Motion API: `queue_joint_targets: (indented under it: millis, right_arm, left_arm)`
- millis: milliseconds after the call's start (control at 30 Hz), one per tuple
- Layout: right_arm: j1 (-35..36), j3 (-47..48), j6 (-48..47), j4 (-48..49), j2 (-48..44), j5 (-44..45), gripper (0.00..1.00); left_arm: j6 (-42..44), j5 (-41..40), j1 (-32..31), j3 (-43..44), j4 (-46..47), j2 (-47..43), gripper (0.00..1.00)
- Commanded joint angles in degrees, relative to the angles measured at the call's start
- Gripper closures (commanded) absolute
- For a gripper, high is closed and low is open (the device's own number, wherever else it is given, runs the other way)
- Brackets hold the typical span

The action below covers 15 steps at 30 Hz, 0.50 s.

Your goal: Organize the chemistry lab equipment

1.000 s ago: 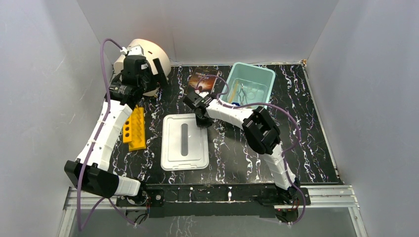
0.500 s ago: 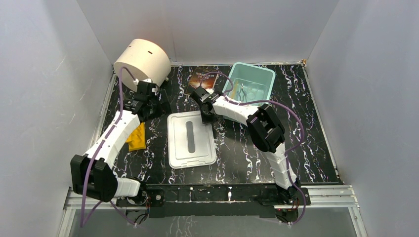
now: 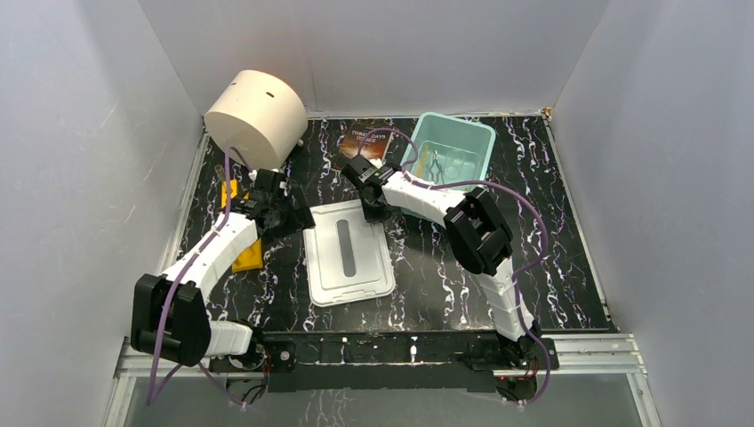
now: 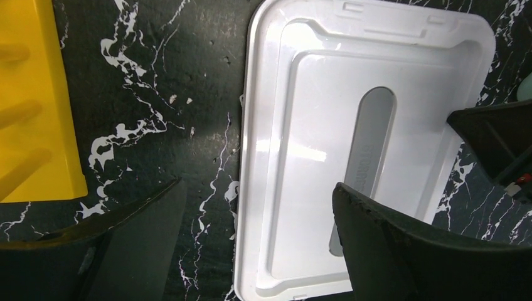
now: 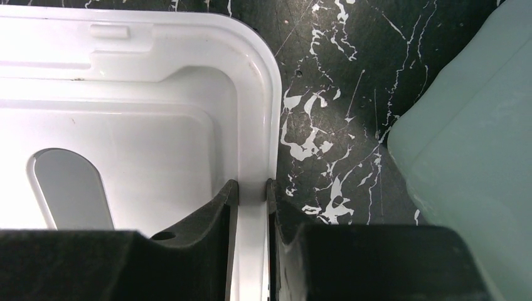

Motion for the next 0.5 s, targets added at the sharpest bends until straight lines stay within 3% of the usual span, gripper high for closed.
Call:
queue_joint_targets:
  millis: [0,467]
  right_arm:
    - [0.2,3.3,-1.2,-1.1,-0.3,0.3,0.77]
    - [-1.9,1.8,-2.4,4.9,-3.9,-5.6,0.88]
  left_arm:
    - [-0.6,3.0,-0.1,-1.5,1.1,0.2,0.16]
    - [-6.1,10.4,-0.2,-9.8,6.8,-1.8,0.18]
